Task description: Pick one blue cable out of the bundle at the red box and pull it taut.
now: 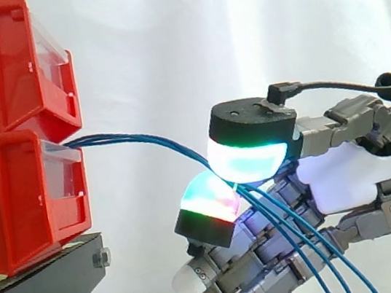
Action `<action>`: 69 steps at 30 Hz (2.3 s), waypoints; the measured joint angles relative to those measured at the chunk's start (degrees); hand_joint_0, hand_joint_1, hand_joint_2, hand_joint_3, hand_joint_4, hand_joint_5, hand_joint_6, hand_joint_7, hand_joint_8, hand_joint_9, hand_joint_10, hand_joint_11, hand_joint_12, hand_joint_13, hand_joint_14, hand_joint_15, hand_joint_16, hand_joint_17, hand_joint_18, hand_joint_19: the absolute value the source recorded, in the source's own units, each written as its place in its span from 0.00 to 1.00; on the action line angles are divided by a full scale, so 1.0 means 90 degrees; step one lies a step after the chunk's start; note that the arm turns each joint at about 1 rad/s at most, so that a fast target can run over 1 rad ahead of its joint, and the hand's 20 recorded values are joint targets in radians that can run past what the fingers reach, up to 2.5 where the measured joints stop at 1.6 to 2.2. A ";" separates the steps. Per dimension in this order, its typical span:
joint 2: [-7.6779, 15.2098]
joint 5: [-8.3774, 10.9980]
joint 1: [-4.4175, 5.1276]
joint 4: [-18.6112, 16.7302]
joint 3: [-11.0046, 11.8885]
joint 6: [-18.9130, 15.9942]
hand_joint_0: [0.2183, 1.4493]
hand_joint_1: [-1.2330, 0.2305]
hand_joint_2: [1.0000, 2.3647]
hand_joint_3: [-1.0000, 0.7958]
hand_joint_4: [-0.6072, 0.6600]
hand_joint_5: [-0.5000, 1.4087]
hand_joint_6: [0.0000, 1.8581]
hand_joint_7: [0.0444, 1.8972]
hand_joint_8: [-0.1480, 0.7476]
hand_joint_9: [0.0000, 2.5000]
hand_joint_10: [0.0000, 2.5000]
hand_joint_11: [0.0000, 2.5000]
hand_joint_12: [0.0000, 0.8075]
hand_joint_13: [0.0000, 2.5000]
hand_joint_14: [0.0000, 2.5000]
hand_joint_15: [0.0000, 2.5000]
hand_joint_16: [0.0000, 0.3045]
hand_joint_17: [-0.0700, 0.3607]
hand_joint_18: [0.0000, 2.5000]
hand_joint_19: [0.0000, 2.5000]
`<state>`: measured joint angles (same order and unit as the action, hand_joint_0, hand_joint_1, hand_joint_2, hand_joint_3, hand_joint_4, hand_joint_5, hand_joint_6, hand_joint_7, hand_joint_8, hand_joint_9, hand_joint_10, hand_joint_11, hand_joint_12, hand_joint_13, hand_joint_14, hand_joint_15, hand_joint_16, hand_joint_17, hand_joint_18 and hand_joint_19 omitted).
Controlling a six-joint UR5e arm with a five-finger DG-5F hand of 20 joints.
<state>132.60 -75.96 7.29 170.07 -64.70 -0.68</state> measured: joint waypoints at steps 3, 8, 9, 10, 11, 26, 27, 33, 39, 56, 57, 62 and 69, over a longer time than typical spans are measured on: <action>0.0002 0.0002 0.0000 0.0000 0.0000 -0.0008 0.48 0.18 0.01 0.36 0.62 0.15 0.47 0.59 0.56 0.17 0.00 0.09 0.52 0.13 0.00 0.00 0.21 0.49 0.22 0.05; 0.0000 0.0002 0.0000 0.0000 0.0003 -0.0048 0.46 0.16 0.01 0.33 0.62 0.14 0.48 0.57 0.55 0.16 0.00 0.10 0.52 0.13 0.00 0.00 0.21 0.49 0.21 0.04; 0.0000 0.0002 0.0000 0.0000 0.0003 -0.0055 0.46 0.16 0.00 0.33 0.63 0.14 0.48 0.57 0.55 0.16 0.00 0.10 0.52 0.13 0.00 0.00 0.21 0.49 0.21 0.04; 0.0000 0.0002 0.0000 0.0005 0.0003 -0.0065 0.45 0.16 0.00 0.32 0.63 0.14 0.48 0.57 0.55 0.16 0.00 0.10 0.52 0.13 0.00 0.00 0.21 0.49 0.22 0.04; 0.0001 0.0002 0.0000 0.0018 0.0003 -0.0079 0.45 0.16 0.00 0.31 0.63 0.14 0.48 0.57 0.55 0.15 0.00 0.10 0.52 0.12 0.00 0.00 0.20 0.49 0.21 0.04; 0.0000 -0.0007 0.0000 0.0087 0.0011 -0.0120 0.30 0.23 0.00 0.28 0.66 0.15 0.47 0.57 0.59 0.17 0.00 0.10 0.54 0.12 0.00 0.01 0.21 0.50 0.21 0.07; 0.0000 -0.0007 0.0000 0.0088 0.0011 -0.0123 0.31 0.25 0.00 0.28 0.66 0.16 0.46 0.58 0.59 0.17 0.00 0.10 0.54 0.13 0.00 0.01 0.21 0.50 0.21 0.07; 0.0001 -0.0002 0.0000 0.0085 0.0016 -0.0135 0.33 0.29 0.01 0.35 0.66 0.17 0.46 0.60 0.59 0.19 0.00 0.10 0.54 0.13 0.00 0.01 0.21 0.49 0.22 0.08; 0.0002 0.0002 0.0000 0.0085 0.0018 -0.0138 0.33 0.29 0.01 0.41 0.64 0.17 0.46 0.62 0.60 0.20 0.00 0.10 0.54 0.14 0.00 0.01 0.21 0.49 0.22 0.08; 0.0003 -0.0006 0.0000 0.0163 0.0018 -0.0139 0.26 0.26 0.00 0.28 0.67 0.17 0.46 0.59 0.59 0.19 0.00 0.10 0.55 0.14 0.00 0.02 0.22 0.51 0.23 0.08; 0.0003 -0.0007 0.0000 0.0163 0.0018 -0.0139 0.25 0.27 0.00 0.28 0.67 0.17 0.46 0.60 0.60 0.19 0.00 0.10 0.55 0.13 0.00 0.02 0.22 0.51 0.22 0.08; 0.0003 -0.0007 0.0000 0.0166 0.0021 -0.0139 0.26 0.29 0.00 0.28 0.67 0.17 0.46 0.60 0.60 0.19 0.00 0.10 0.55 0.13 0.00 0.02 0.22 0.51 0.22 0.08; 0.0001 -0.0001 0.0000 0.0201 0.0021 -0.0139 0.31 0.31 0.01 0.38 0.66 0.17 0.46 0.63 0.60 0.21 0.00 0.10 0.54 0.14 0.00 0.02 0.21 0.50 0.22 0.09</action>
<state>132.60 -75.97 7.29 171.88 -64.51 -1.93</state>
